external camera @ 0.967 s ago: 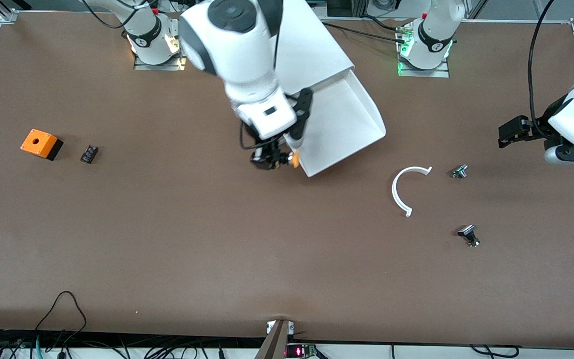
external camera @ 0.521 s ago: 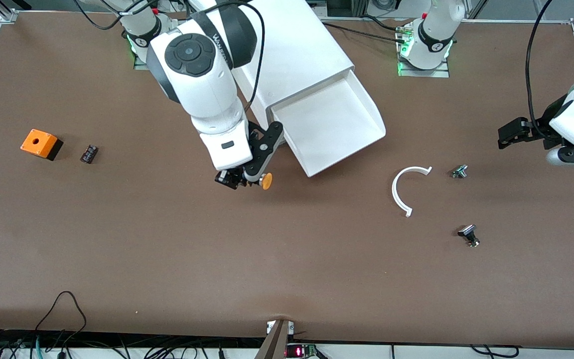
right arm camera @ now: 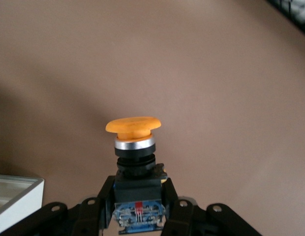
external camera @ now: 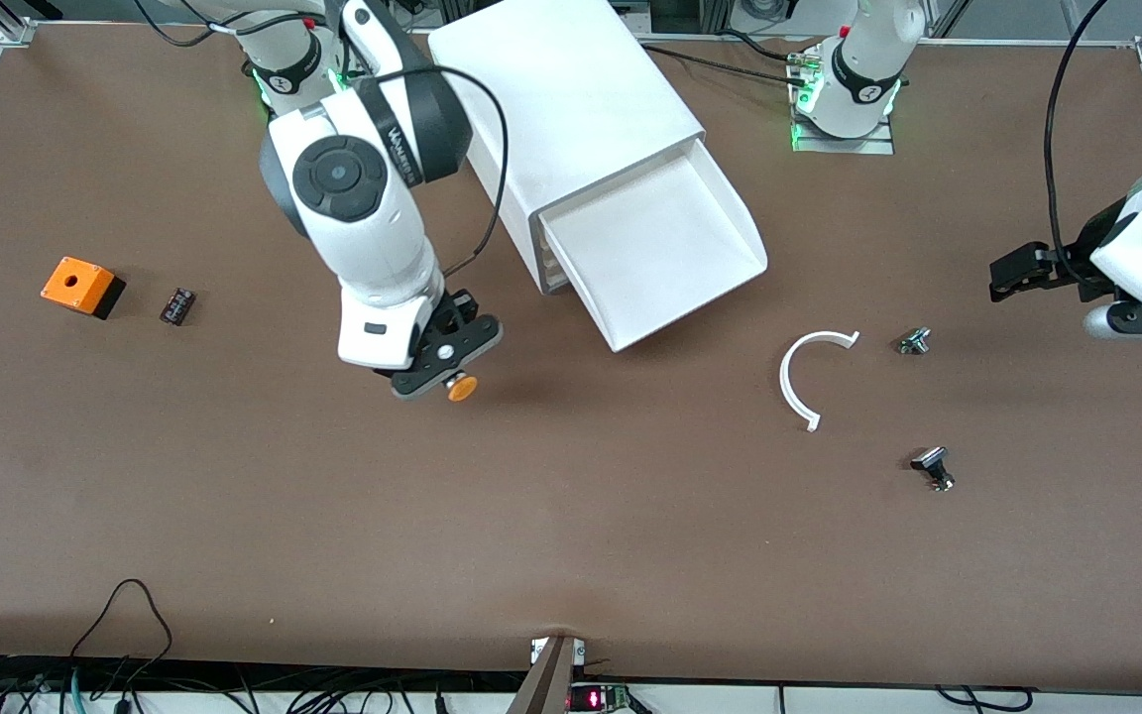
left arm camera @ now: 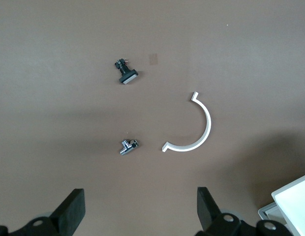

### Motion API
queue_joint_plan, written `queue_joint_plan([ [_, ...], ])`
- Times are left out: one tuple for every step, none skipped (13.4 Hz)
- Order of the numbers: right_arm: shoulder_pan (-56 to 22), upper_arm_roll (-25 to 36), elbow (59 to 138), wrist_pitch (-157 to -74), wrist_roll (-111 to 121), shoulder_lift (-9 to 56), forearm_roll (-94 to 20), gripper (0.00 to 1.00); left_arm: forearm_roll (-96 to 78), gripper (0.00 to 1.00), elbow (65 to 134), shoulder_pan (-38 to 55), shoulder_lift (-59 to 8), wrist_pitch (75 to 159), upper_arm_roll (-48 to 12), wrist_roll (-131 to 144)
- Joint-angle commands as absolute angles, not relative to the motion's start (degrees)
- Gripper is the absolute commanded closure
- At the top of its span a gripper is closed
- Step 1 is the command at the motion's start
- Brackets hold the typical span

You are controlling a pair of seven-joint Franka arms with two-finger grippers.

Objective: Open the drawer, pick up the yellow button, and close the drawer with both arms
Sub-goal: 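Carry the button toward the orange box while the left gripper approaches the drawer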

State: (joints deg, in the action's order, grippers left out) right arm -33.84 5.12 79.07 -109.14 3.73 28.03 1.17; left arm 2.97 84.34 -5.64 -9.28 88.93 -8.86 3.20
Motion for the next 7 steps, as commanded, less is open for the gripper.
queue_joint_plan([
  [-30.7, 5.0, 90.1, -110.7, 0.9, 23.1, 0.5, 0.71, 2.7, 0.00, 83.8, -5.3, -10.7, 88.9, -9.1, 3.2],
  [-28.6, 5.0, 93.3, -112.6, 0.9, 22.2, 0.4, 0.71, 2.7, 0.00, 83.8, -5.5, -12.0, 88.9, -9.2, 3.0],
  [-26.9, 5.0, 97.0, -114.5, 1.5, 21.1, 0.4, 0.71, 2.7, 0.00, 83.8, -5.7, -13.0, 88.8, -9.2, 2.8],
  [-25.0, 5.0, 100.6, -116.3, 1.8, 20.1, 0.6, 0.71, 2.7, 0.00, 83.8, -5.8, -13.2, 88.4, -9.2, 2.7],
  [-23.3, 5.0, 103.6, -117.9, 1.8, 19.9, 0.7, 0.71, 2.8, 0.00, 83.8, -5.7, -13.2, 88.4, -9.1, 2.7],
  [-21.9, 4.9, 105.9, -119.3, 1.8, 19.6, 0.8, 0.70, 2.8, 0.00, 83.9, -5.5, -13.4, 88.3, -9.0, 2.7],
  [-20.2, 4.9, 107.7, -120.5, 2.8, 19.6, 0.9, 0.70, 3.4, 0.00, 83.9, -5.3, -13.4, 88.0, -9.0, 2.7],
])
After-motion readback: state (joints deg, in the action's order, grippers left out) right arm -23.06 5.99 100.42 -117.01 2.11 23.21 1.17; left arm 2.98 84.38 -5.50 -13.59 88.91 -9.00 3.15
